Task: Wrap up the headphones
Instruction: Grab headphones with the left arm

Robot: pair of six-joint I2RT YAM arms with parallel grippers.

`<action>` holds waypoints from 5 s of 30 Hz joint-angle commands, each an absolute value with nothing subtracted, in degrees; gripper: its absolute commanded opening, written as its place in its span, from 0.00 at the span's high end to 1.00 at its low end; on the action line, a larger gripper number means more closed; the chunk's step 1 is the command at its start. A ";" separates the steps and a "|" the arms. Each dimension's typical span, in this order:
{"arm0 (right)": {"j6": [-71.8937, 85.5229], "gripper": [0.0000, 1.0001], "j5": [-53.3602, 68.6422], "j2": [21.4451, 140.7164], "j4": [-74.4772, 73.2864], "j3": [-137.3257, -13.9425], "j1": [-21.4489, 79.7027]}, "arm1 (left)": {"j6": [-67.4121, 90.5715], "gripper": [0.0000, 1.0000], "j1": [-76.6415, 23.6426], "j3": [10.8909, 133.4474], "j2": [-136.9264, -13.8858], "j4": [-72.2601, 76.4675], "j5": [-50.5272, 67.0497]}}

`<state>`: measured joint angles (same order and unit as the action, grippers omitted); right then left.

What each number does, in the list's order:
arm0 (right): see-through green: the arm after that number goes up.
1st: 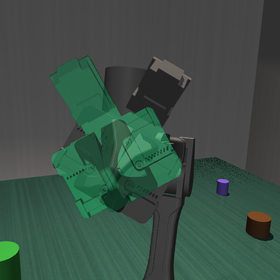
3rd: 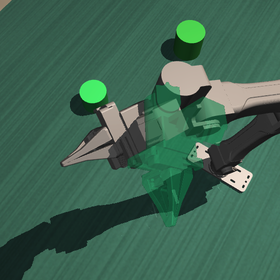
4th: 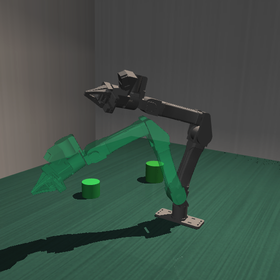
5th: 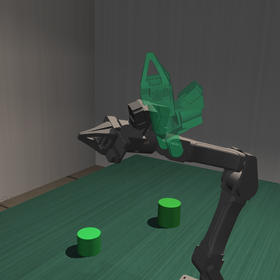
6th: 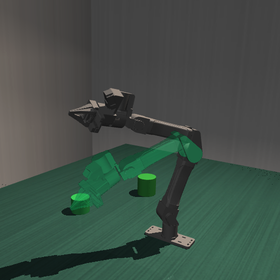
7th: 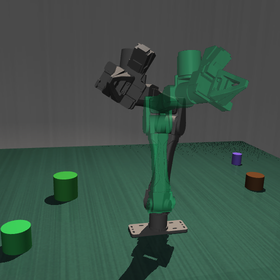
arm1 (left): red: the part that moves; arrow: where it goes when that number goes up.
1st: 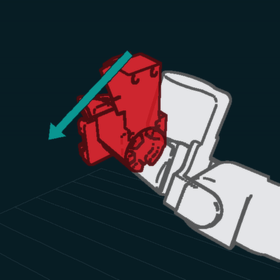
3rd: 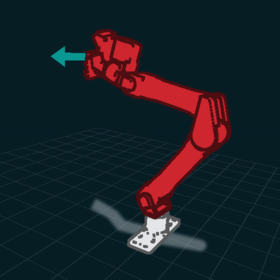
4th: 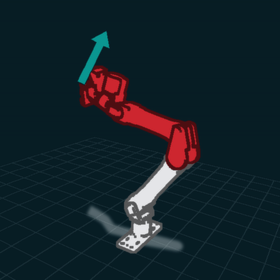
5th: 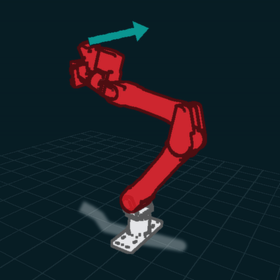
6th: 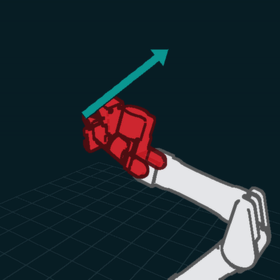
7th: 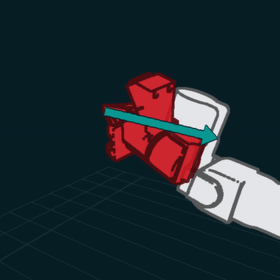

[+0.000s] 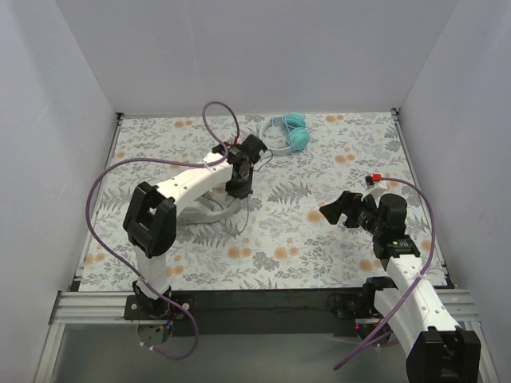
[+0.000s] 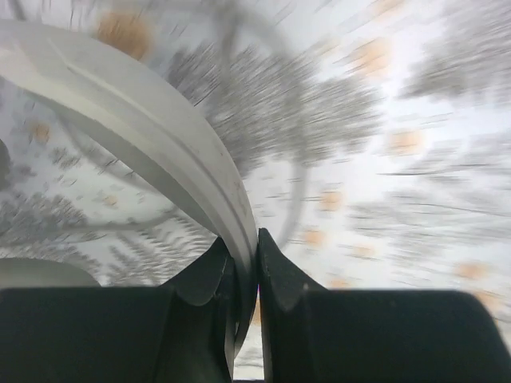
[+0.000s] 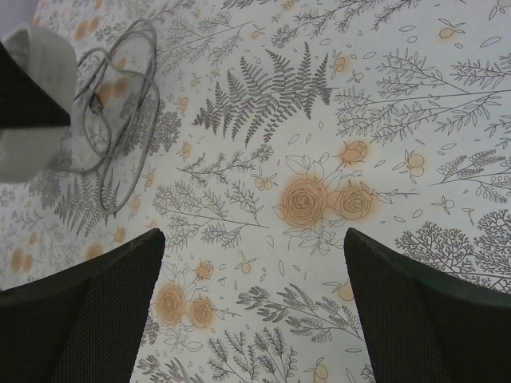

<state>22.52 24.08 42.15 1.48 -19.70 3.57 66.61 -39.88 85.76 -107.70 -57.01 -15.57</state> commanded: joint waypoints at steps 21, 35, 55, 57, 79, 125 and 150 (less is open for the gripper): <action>27.42 0.02 25.32 40.87 12.82 -19.78 9.14 | 102.03 1.00 -37.35 48.09 -72.42 27.11 28.65; 31.46 0.04 3.71 56.15 25.04 -23.63 38.31 | 107.76 0.80 -24.80 24.00 -65.22 46.14 40.77; 32.08 0.04 -8.61 81.29 26.46 -38.31 55.02 | 85.78 0.56 -16.00 25.74 -44.30 -12.28 20.95; 31.82 0.04 -9.14 82.87 25.32 -40.42 55.72 | 85.87 0.53 -16.08 27.15 -44.30 -18.70 16.54; 27.07 0.03 -18.19 84.38 12.93 -48.08 55.99 | 91.94 0.58 -23.55 35.93 -68.63 -22.58 0.71; 24.43 0.02 -19.78 70.05 6.94 -44.47 55.02 | 83.41 0.48 -24.35 50.89 -78.14 -43.77 -20.74; 24.17 0.03 -19.16 68.64 6.86 -43.51 54.76 | 81.65 0.49 -22.85 47.20 -81.39 -37.29 -20.40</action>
<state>25.04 -18.94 70.13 5.87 -44.03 55.09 82.21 -23.49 48.40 -80.88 -41.82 -20.10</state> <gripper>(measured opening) 0.973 0.510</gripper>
